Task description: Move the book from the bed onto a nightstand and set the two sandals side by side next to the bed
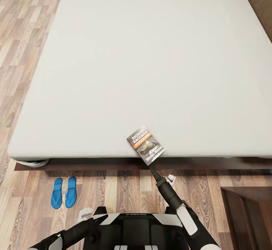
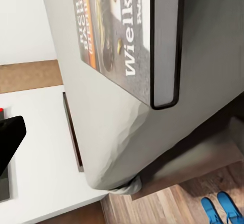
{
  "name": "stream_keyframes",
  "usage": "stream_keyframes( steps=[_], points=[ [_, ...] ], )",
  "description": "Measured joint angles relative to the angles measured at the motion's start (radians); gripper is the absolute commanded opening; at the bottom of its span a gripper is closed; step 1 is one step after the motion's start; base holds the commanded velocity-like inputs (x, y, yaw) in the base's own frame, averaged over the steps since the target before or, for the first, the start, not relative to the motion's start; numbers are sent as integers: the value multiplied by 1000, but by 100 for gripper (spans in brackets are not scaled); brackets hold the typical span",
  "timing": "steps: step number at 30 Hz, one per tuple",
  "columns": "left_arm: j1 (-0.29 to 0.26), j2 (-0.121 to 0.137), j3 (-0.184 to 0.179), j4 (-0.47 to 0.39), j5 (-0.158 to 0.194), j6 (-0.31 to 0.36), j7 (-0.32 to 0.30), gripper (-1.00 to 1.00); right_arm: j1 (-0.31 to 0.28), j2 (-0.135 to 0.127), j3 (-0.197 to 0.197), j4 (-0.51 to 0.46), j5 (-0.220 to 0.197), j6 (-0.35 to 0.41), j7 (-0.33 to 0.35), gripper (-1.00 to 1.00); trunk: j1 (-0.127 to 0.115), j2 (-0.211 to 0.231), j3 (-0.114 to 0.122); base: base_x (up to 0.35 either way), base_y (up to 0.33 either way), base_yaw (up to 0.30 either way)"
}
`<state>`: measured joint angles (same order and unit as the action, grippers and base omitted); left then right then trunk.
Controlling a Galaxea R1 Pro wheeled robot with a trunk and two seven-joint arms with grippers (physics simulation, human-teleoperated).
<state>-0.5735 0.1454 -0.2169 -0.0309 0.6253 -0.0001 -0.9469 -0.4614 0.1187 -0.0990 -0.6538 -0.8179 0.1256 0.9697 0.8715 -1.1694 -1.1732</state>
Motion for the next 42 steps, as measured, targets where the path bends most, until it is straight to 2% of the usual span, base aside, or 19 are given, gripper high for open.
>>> stream_keyframes(
  steps=[9,17,21,22,26,28,35,42],
  points=[
    [0,0,0,-1,0,0,0,100,0,0,0,0,0,0,0,100,35,-63,-28,0,0,0],
    [0,7,7,-7,1,6,-12,100,0,0,0,0,0,-1,0,100,35,-63,-28,0,0,0],
    [-1,10,4,-77,-6,50,-55,100,0,0,0,1,0,-1,0,100,35,-63,-28,0,0,0],
    [-2,15,0,-99,-8,61,-71,100,0,0,0,1,0,-1,0,100,35,-63,-28,0,0,0],
    [-2,66,-8,-132,-10,77,-146,100,0,0,0,0,0,-1,0,100,35,-63,-28,0,0,0],
    [-2,77,-10,-135,-10,79,-163,100,0,0,0,0,0,-1,0,100,35,-63,-28,0,0,0],
    [-1,90,-12,-136,-10,78,-179,100,0,0,0,0,0,-1,0,100,35,-63,-28,0,0,0],
    [0,90,-13,-134,-9,76,-177,100,0,0,0,0,0,0,0,100,34,-63,-28,83,0,0]
  ],
)
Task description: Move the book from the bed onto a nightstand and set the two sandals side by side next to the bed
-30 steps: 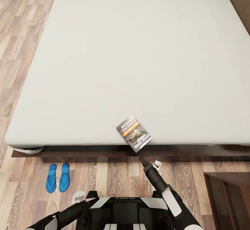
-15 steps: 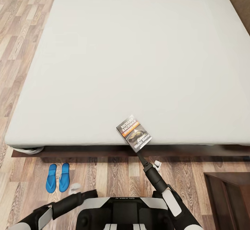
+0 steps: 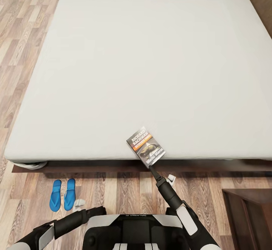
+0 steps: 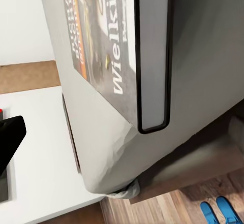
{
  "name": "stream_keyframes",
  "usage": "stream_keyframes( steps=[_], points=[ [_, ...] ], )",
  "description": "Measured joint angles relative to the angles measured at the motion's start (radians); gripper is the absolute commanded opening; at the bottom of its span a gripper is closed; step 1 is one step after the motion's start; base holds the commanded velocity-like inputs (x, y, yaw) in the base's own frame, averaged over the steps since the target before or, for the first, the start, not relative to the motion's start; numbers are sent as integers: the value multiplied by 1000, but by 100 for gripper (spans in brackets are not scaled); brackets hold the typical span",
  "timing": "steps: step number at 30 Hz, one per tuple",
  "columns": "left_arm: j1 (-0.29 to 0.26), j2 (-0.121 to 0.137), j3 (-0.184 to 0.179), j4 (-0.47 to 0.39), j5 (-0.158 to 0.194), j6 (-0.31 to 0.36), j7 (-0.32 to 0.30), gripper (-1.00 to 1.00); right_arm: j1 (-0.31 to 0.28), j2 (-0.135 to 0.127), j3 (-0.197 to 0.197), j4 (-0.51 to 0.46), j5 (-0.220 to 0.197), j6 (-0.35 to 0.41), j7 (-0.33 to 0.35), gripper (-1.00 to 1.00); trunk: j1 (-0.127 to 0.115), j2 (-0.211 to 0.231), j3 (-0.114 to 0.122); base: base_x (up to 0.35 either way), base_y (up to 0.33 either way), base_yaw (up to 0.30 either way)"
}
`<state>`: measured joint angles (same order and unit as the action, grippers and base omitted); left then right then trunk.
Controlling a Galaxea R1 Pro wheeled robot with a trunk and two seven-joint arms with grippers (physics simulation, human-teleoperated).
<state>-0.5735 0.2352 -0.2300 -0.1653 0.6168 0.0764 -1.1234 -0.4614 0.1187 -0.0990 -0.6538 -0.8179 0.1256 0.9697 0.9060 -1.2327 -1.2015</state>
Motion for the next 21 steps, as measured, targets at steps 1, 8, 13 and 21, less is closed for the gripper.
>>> stream_keyframes(
  steps=[1,8,13,21],
  points=[
    [0,0,0,0,0,0,0,100,0,0,0,0,0,0,0,100,0,0,0,32,0,0],
    [0,-1,0,3,0,0,1,100,0,0,0,0,0,0,0,100,0,0,0,13,0,0],
    [0,-1,0,3,0,0,2,100,0,0,-1,0,0,-1,0,100,0,0,0,145,-54,0],
    [0,-4,0,3,0,0,4,100,0,0,0,-1,0,0,0,100,0,0,0,30,-15,0]
  ],
)
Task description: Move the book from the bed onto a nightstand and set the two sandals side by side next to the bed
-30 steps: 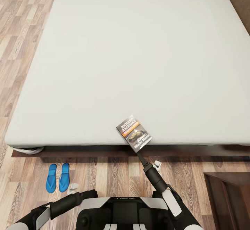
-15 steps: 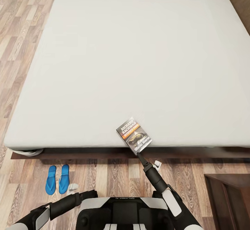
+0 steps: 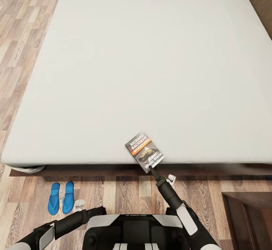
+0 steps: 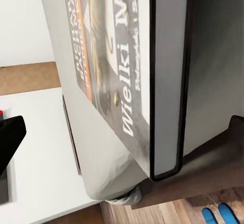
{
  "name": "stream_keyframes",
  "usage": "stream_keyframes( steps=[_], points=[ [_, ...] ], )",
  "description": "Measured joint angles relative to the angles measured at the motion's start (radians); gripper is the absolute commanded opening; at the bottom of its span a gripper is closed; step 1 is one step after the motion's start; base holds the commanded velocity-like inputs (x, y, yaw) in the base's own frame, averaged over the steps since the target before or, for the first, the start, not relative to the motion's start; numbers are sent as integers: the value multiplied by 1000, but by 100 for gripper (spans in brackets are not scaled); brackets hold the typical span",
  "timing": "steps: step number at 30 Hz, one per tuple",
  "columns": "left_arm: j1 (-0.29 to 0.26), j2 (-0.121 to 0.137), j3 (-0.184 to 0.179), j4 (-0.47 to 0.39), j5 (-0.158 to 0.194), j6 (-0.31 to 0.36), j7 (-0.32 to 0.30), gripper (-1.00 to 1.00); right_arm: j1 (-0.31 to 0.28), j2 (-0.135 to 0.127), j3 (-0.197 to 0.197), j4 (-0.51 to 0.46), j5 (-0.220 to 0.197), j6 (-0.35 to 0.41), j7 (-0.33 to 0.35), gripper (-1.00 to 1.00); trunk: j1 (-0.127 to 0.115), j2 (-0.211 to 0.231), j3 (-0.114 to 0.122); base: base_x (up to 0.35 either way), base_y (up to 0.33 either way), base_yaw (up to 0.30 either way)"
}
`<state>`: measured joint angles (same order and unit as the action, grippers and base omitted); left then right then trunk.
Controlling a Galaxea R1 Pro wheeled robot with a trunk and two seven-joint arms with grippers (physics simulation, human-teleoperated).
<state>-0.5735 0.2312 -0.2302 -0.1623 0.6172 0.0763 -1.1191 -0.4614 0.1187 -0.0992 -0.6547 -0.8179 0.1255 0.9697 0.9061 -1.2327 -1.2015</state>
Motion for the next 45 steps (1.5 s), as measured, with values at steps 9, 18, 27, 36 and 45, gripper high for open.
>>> stream_keyframes(
  steps=[9,18,27,36,45],
  points=[
    [0,-2,-1,0,0,0,1,100,0,0,0,-1,0,0,0,100,0,0,0,1,-1,0],
    [0,-3,-1,0,0,0,0,100,0,0,0,-1,0,1,0,100,0,0,0,0,0,0],
    [0,-3,-1,4,1,0,1,100,0,0,0,0,0,0,0,100,0,0,0,0,42,0],
    [0,-3,-1,8,2,0,2,100,0,0,0,0,0,0,0,100,0,0,0,0,11,0],
    [0,-3,-1,8,2,0,2,100,0,0,0,-1,0,0,0,-100,0,0,0,0,0,0]
  ],
)
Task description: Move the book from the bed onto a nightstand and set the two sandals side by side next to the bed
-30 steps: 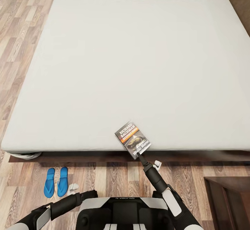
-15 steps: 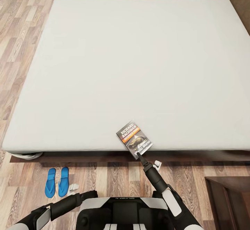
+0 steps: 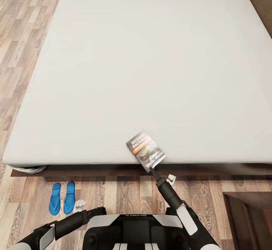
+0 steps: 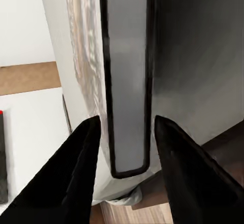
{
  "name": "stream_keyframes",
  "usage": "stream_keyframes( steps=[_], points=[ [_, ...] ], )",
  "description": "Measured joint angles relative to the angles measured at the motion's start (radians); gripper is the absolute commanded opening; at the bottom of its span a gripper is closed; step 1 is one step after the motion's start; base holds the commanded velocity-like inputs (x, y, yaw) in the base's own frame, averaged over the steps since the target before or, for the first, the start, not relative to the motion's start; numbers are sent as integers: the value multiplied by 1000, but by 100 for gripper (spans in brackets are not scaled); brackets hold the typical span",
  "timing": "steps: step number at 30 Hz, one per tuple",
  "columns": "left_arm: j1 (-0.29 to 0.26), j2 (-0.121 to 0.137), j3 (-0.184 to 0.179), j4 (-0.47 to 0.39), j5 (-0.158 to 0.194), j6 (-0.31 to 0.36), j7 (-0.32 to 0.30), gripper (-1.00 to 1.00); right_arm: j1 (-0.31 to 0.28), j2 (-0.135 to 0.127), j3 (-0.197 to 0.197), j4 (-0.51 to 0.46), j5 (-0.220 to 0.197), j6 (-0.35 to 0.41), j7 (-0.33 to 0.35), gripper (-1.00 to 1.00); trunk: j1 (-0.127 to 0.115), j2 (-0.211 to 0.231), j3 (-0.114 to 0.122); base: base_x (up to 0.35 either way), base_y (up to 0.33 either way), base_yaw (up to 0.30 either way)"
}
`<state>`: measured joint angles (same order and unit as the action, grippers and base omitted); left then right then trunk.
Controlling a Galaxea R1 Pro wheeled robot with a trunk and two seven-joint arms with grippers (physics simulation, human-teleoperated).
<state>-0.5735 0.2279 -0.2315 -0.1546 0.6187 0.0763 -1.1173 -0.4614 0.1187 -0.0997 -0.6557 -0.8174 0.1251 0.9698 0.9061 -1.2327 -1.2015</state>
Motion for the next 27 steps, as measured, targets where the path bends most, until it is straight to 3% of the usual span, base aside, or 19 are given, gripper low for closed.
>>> stream_keyframes(
  steps=[17,27],
  points=[
    [0,0,0,0,0,0,0,100,0,0,0,0,0,-1,0,-100,0,0,0,0,0,0],
    [0,-1,0,0,0,1,0,100,0,0,0,0,-1,1,1,-100,-38,70,31,0,0,0]
  ],
)
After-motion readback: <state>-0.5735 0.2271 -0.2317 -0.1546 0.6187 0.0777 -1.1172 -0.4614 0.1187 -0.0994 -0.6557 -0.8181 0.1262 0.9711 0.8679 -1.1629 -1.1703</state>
